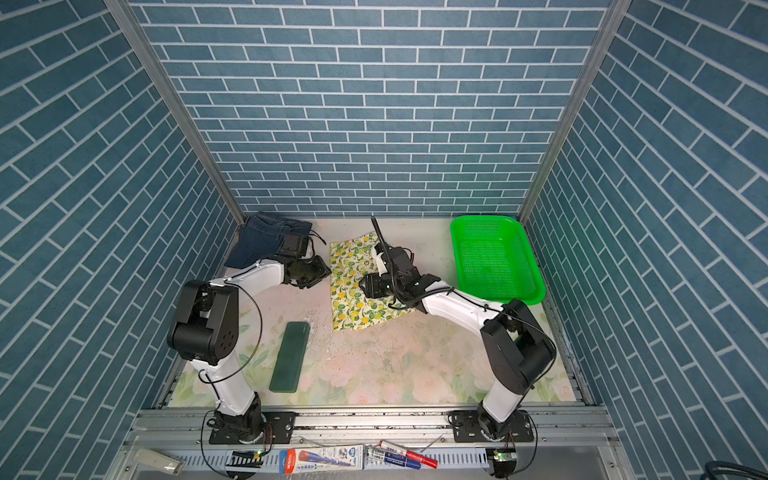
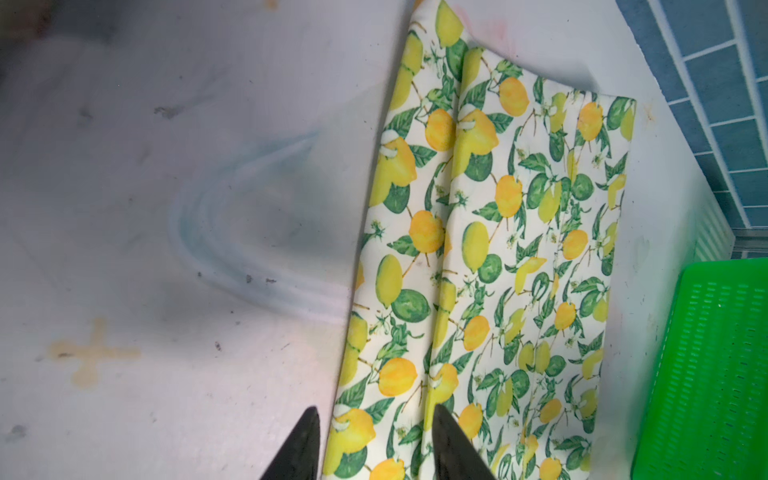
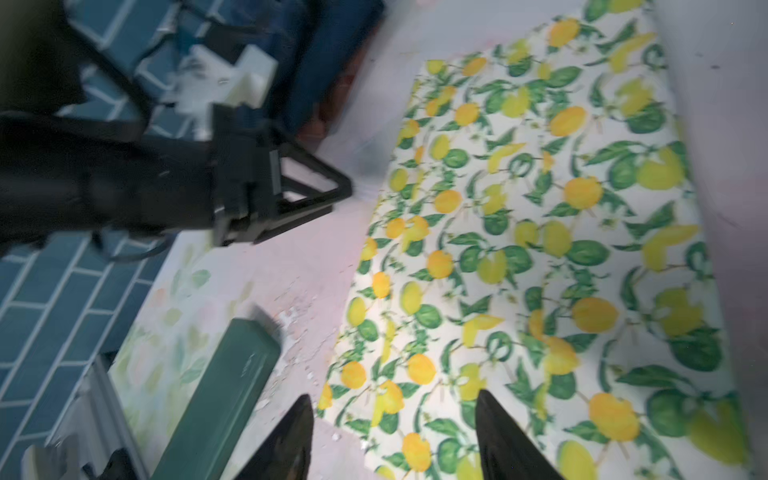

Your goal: Fold and stack the skirts

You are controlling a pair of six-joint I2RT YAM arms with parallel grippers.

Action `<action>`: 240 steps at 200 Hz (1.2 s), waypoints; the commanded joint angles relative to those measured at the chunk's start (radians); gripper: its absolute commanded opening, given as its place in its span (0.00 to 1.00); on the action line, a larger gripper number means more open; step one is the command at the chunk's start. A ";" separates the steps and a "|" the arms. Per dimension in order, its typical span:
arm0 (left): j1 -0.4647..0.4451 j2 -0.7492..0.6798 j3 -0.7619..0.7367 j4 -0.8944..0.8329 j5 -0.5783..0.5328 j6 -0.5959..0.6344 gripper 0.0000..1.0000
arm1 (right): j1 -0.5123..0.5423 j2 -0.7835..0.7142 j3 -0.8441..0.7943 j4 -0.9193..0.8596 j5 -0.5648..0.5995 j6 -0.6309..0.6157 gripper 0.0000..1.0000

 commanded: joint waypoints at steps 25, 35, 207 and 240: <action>-0.072 0.033 -0.024 -0.043 -0.043 0.032 0.42 | -0.073 0.194 0.203 -0.202 0.102 0.030 0.61; -0.075 0.034 -0.045 -0.036 -0.042 0.030 0.40 | -0.082 0.219 0.225 -0.215 0.124 0.015 0.61; -0.378 0.087 -0.194 0.086 -0.051 -0.155 0.00 | -0.263 0.469 0.498 -0.177 0.035 -0.082 0.47; -0.429 0.140 -0.174 0.167 -0.027 -0.250 0.00 | -0.308 0.272 0.429 -0.221 0.077 -0.106 0.51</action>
